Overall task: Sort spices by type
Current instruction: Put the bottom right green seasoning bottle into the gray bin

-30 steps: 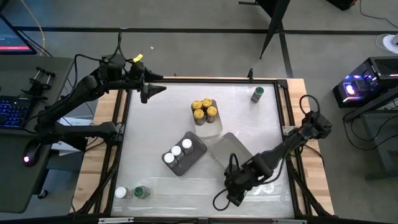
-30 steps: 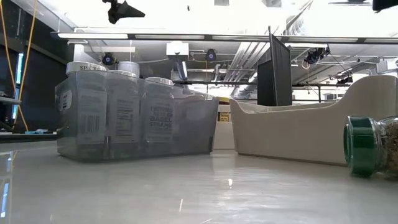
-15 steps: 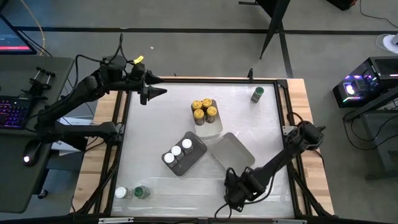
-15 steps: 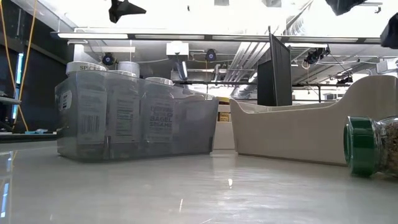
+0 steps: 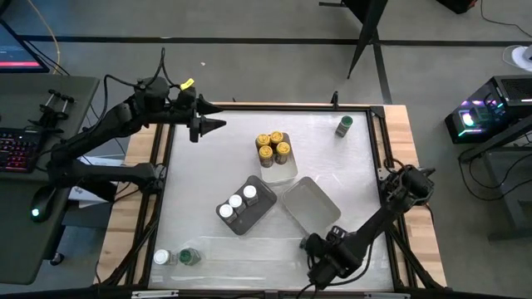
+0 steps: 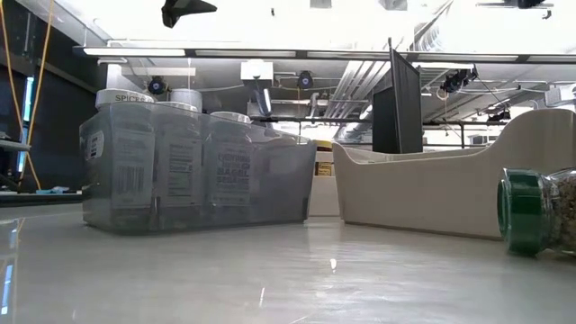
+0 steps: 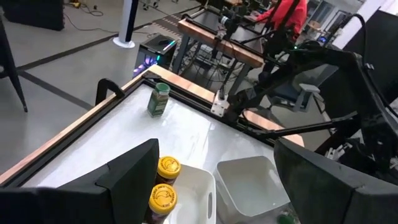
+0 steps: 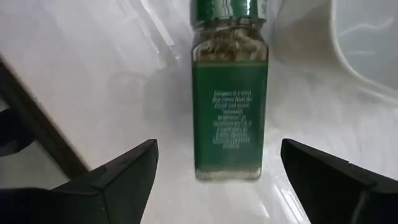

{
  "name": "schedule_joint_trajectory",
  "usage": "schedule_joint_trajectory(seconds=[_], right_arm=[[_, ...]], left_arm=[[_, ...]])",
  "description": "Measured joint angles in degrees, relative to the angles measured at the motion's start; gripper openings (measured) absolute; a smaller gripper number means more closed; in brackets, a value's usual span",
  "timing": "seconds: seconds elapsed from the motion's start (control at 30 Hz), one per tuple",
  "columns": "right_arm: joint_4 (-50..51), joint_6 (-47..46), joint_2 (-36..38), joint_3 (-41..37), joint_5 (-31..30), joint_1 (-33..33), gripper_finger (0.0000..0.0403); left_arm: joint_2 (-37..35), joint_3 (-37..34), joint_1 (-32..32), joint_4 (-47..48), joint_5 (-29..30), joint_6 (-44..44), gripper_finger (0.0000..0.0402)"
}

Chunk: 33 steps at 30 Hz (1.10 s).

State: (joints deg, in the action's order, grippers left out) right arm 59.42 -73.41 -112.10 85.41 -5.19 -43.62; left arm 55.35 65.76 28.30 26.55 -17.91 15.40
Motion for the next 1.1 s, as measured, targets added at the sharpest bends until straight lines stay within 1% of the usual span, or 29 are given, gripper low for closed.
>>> schedule_joint_trajectory(seconds=[0.17, 0.37, 0.47, 0.57, 0.63, 0.7, 0.73, 0.77, 0.87, 1.03, 1.1], right_arm=[[-3.2, 2.7, -3.2, 0.0, 0.5, 0.8, 0.0336], [-5.9, 2.9, -5.9, 0.0, 1.2, 2.5, 0.0336], [-7.8, 2.9, -6.5, -0.1, 2.2, 3.0, 0.0326], [-7.9, 2.9, -6.4, -0.1, 2.4, 2.9, 0.0292], [-7.3, 2.9, -6.4, -0.1, 2.9, 2.8, 0.0253], [-7.1, 2.9, -6.4, -0.1, 4.2, 2.6, 0.0205], [-7.1, 2.9, -6.2, 0.0, 4.9, 2.4, 0.0193], [-7.0, 3.0, -5.9, 0.0, 5.3, 2.2, 0.0193], [-6.6, 3.5, -3.3, 0.0, 5.5, 1.2, 0.0193], [-1.8, 4.4, 5.4, 0.0, 5.3, -0.3, 0.0193], [0.7, 4.0, 9.5, 0.0, 3.2, -0.1, 0.0193]], left_arm=[[0.2, 0.0, -1.0, 0.0, 0.2, 0.0, 0.0305], [0.2, 0.0, -1.4, 0.0, 0.3, 0.0, 0.0305], [0.2, 0.0, -1.4, 0.0, 0.3, 0.0, 0.0305], [0.2, 0.0, -1.4, 0.0, 0.4, 0.1, 0.0305], [0.2, 0.0, -1.4, -0.1, 0.3, 0.6, 0.0305], [0.2, 0.0, -1.4, -0.4, 0.2, 0.6, 0.0305], [0.2, 0.0, -1.4, -0.5, 0.2, 0.6, 0.0305], [0.2, 0.0, -1.4, -0.7, 0.2, 0.8, 0.0305], [0.2, 0.0, -2.0, -1.5, 0.1, 2.0, 0.0305], [0.4, 0.0, -4.1, -5.5, 0.0, 4.2, 0.0305], [1.2, 0.0, -5.3, -8.9, 0.0, 6.5, 0.0305]])
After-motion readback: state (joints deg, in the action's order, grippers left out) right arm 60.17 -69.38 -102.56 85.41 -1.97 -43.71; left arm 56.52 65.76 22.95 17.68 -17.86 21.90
